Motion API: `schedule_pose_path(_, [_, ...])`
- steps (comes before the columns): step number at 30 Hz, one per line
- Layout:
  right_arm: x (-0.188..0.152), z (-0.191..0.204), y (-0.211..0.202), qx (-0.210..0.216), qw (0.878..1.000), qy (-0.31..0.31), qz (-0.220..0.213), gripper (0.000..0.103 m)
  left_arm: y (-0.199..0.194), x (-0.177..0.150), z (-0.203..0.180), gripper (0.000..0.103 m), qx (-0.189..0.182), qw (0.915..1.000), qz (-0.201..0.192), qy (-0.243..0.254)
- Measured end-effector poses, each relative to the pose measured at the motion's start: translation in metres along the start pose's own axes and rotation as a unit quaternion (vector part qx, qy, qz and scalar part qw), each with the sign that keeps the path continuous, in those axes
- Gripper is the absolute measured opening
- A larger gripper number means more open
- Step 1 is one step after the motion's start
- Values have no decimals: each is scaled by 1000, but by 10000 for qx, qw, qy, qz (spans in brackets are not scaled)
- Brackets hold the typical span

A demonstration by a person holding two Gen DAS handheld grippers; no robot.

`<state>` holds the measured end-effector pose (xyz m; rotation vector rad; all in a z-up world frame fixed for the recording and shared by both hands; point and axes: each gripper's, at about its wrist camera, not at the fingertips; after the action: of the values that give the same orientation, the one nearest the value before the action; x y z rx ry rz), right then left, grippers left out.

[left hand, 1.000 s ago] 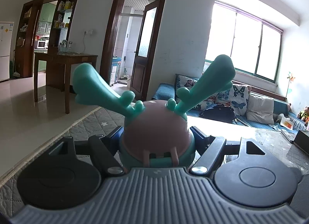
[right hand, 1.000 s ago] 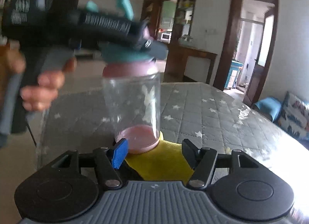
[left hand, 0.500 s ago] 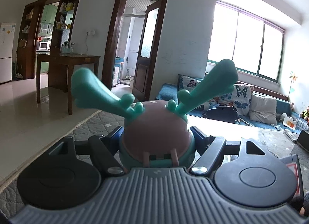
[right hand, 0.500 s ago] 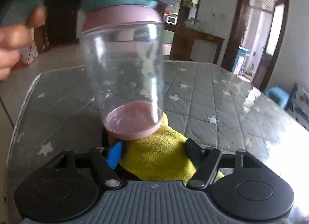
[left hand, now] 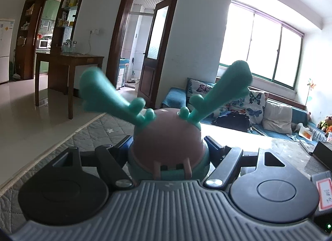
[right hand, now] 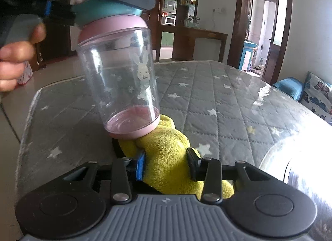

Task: Clean container
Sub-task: 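Rub the cloth against the pink bottle base with the right tool while the left tool holds it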

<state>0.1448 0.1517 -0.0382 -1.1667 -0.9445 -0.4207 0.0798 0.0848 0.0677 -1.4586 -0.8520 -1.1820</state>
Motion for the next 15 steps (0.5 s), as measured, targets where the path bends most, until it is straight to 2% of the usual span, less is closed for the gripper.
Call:
schedule_pose_path(6, [-18, 4, -22, 223, 9997, -92, -14, 39, -1, 8, -7, 73, -112, 9999, -81, -72])
schedule_pose_path(11, [-26, 11, -38, 464, 9989, 68, -56, 38, -5, 13, -14, 73, -317, 9993, -158, -150])
schedule_pose_path(15, [-23, 4, -39, 469, 9985, 254, -113, 38, -9, 14, -16, 73, -437, 9987, -184, -186])
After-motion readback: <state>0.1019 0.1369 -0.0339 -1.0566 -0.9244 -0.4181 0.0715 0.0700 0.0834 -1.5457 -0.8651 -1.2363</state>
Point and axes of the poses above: each gripper's, at about its wrist camera, not at the fingertips, and y roughly the way its jaws point, z to its left, x to its top, and after that the axes turned 12 degrees about y, right-handed
